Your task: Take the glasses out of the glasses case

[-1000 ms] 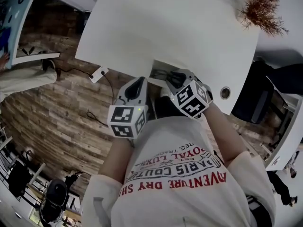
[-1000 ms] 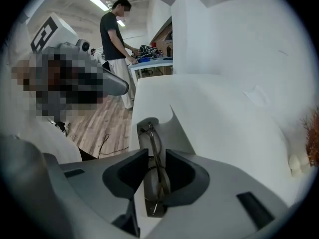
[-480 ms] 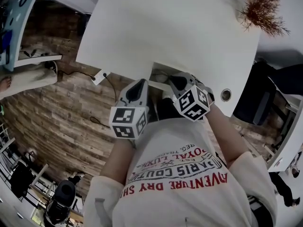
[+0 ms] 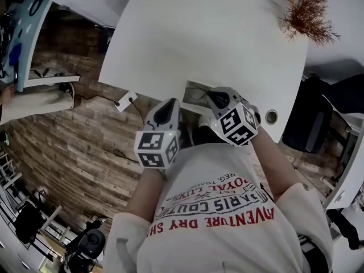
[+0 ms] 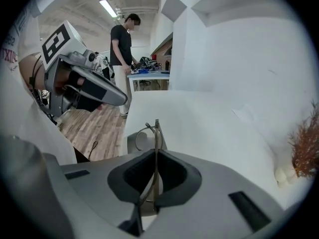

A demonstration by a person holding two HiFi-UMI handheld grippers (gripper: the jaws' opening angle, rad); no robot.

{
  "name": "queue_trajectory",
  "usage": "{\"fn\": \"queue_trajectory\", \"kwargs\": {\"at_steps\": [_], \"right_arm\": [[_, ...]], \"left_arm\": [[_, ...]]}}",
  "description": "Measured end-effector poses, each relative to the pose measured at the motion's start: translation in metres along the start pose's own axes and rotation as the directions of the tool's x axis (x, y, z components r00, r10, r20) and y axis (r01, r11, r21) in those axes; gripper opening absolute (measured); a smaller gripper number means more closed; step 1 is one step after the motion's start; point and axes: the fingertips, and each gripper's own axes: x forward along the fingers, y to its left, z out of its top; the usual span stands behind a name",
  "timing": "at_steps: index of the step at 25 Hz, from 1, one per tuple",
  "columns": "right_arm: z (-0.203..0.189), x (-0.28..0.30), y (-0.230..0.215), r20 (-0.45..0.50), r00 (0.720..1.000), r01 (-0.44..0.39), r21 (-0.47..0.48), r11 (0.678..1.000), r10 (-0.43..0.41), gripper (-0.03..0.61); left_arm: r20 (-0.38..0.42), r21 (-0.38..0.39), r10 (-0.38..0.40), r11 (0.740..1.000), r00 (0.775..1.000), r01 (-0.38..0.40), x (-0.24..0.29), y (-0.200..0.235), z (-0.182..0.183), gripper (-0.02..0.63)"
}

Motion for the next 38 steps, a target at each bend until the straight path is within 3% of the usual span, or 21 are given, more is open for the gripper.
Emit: {"fn": "queue_trajectory", "kwargs": {"at_steps": [9,15,19,25,35,38], "right_arm": [[0.027,-0.039,-0.01,0.068,0.991,0.112,0.042,0.993,-0.115,0.028],[0.04,-0.073,-0.027,0.119,0.967,0.2,0.184,0.962,-0.224,0.026],[0.047,-0.099,-0.043,0.159,0.939,0.247,0.306,0.92,-0.305,0.026],[0.052,-0.138,-0.067,0.227,0.871,0.301,0.454,0.839,-0.436,0.026],[0.051,-0.201,-0.098,0.292,0.696,0.397,0.604,0.691,-0.656,0.026],[0.047,-0.213,-0.1,0.296,0.658,0.405,0.636,0.657,-0.693,0.026]], "left_arm": [[0.071,0.07,-0.05,0.997,0.996,0.045,-0.008,-0.011,0.037,0.012],[0.144,0.122,-0.074,0.991,0.987,0.056,-0.014,-0.016,0.077,0.014],[0.176,0.168,-0.117,0.982,0.977,0.088,-0.012,-0.031,0.102,0.012],[0.203,0.262,-0.202,0.954,0.958,0.146,-0.007,-0.067,0.13,0.012],[0.239,0.407,-0.304,0.894,0.922,0.189,-0.006,-0.114,0.164,0.012],[0.231,0.44,-0.326,0.875,0.917,0.2,-0.006,-0.126,0.163,0.012]]}}
